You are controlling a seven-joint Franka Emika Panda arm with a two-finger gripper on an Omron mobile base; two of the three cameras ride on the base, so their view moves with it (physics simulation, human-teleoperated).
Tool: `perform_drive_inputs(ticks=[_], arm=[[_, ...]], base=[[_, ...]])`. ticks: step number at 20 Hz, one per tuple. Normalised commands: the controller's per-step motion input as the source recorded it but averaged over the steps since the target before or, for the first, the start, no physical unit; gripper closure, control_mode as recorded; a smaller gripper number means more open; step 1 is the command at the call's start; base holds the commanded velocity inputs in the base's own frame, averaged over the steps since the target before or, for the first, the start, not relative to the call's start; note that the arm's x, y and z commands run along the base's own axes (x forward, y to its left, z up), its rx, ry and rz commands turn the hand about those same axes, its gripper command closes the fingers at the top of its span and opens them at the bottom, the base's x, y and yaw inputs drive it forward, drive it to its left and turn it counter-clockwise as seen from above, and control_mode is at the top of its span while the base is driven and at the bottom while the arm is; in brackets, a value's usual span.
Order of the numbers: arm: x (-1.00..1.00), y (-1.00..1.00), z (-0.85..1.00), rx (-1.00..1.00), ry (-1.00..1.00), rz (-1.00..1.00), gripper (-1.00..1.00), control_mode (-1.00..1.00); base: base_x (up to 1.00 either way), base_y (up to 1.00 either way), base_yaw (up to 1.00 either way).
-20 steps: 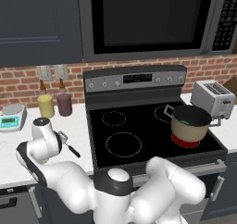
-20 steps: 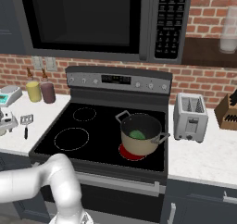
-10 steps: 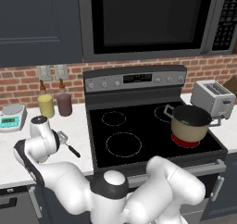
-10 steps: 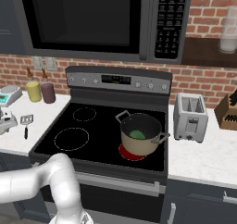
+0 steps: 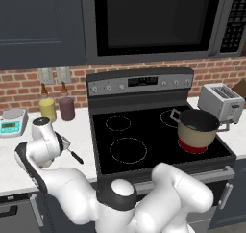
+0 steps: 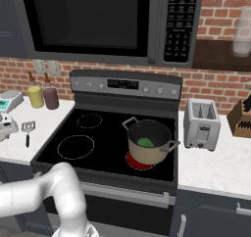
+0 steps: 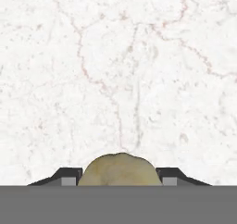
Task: Put the garlic and broccoli in the pot. Retrieve the spatula and lightly stir the vegetables in the pot.
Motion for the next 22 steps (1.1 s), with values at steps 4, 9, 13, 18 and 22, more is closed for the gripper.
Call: perform_drive_inputs(ticks=[4,9,13,18,22], arm=[[-0.7,-0.98,0.35,0.03,-0.17,0.0,1.0,-1.0],[-0.8,-1.0,0.37,0.06,-0.23,0.0,1.0,-1.0],[-0.67,-0.99,0.5,0.12,-0.28,0.0,1.0,-1.0],[-0.16,-0.99,0.74,0.15,-0.07,-0.01,1.0,-1.0],[0.02,-0.99,0.74,0.13,0.0,-0.07,1.0,-1.0]], base=[[0.0,0.0,0.0],[0.0,0.0,0.0],[0.0,0.0,0.0],[0.0,0.0,0.0],[0.0,0.0,0.0]])
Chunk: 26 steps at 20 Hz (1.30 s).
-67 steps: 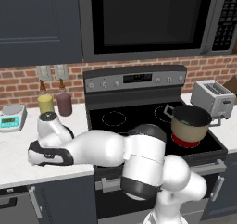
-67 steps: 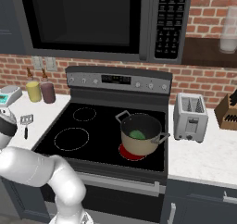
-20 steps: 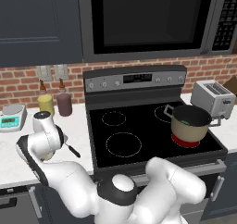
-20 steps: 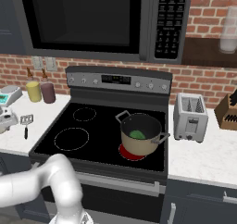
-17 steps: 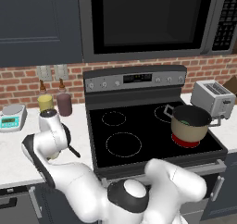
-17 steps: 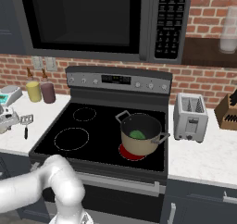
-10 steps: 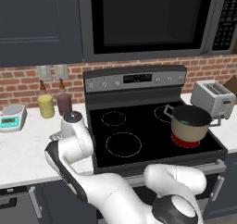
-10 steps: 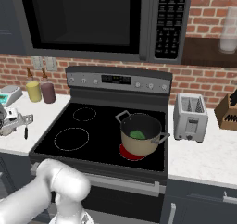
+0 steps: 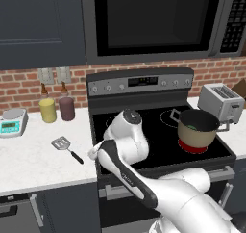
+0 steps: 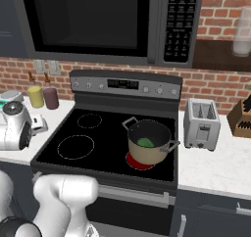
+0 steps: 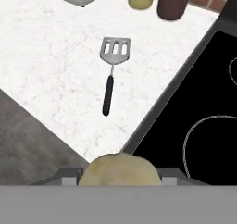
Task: Put the garlic and broccoli in the pot. Retrieve the spatula and lightly stir the vegetables in the pot.
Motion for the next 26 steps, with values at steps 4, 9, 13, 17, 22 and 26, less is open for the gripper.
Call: perform_drive_inputs(ticks=[4,9,13,17,22,26], arm=[[0.1,-1.0,0.62,0.13,0.0,-0.14,1.0,-1.0],[0.07,-0.89,0.19,0.04,0.04,-0.28,1.0,-1.0],[0.25,-0.37,0.0,-0.05,0.07,-0.36,1.0,-1.0],[0.19,-0.02,0.0,-0.08,0.03,-0.11,1.0,-1.0],[0.03,-0.14,0.01,-0.01,0.0,0.0,1.0,-1.0],[0.04,-0.73,0.39,0.0,0.05,-0.01,1.0,-1.0]], base=[[0.0,0.0,0.0],[0.0,0.0,0.0],[0.0,0.0,0.0],[0.0,0.0,0.0],[0.0,0.0,0.0],[0.0,0.0,0.0]])
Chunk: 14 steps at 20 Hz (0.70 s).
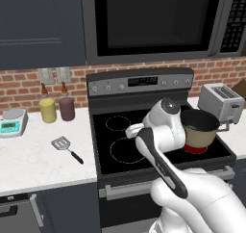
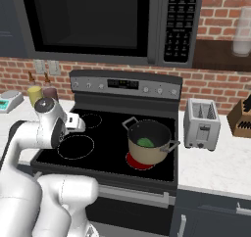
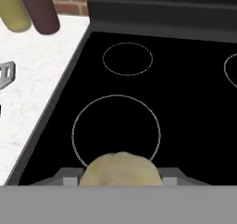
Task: Put the garlic and broccoli in the pot. Retrieve the spatula and lightly stir the vegetables in the pot.
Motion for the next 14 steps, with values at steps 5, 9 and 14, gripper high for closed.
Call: perform_drive_inputs(ticks=[5,9,14], arm=[[0.0,-0.98,0.43,-0.02,0.1,-0.06,1.0,-1.0],[0.05,-1.0,0.23,0.0,0.07,-0.17,1.0,-1.0],[0.05,-0.9,0.13,0.0,0.02,-0.07,1.0,-1.0]], base=[[0.0,0.0,0.0],[0.0,0.0,0.0],[0.0,0.0,0.0]])
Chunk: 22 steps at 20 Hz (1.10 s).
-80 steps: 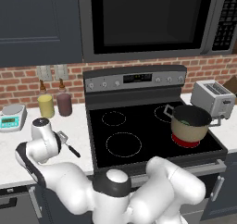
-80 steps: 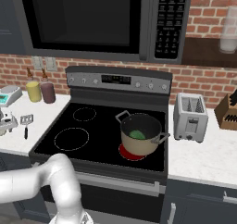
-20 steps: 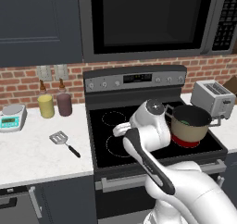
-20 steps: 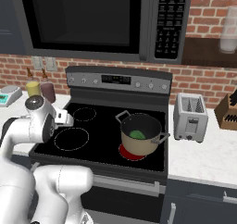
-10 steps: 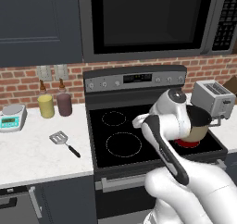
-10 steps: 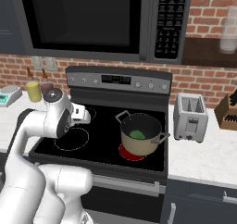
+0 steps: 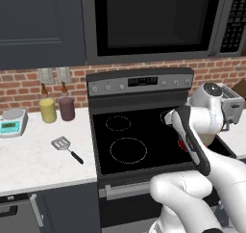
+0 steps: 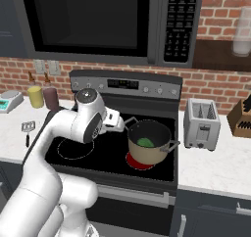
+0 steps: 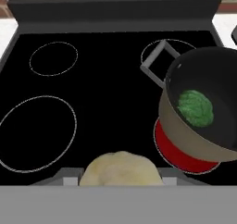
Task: Put the garlic and broccoli in the pot. Retrieve the spatula and lightly stir the vegetables in the pot.
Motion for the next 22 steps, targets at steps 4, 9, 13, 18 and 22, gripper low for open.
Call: perform_drive_inputs(ticks=[4,9,13,18,22], arm=[[0.06,-0.8,0.02,0.0,0.0,0.0,1.0,-1.0],[0.4,-0.74,-0.02,0.0,0.04,0.0,1.0,-1.0],[0.38,-0.51,-0.18,-0.01,0.03,0.0,1.0,-1.0],[0.4,-0.39,-0.38,-0.05,0.02,0.0,1.0,-1.0],[0.33,-0.35,-0.41,-0.03,0.0,0.0,1.0,-1.0]], base=[[0.0,0.0,0.0],[0.0,0.0,0.0],[0.0,0.0,0.0],[0.0,0.0,0.0],[0.0,0.0,0.0]])
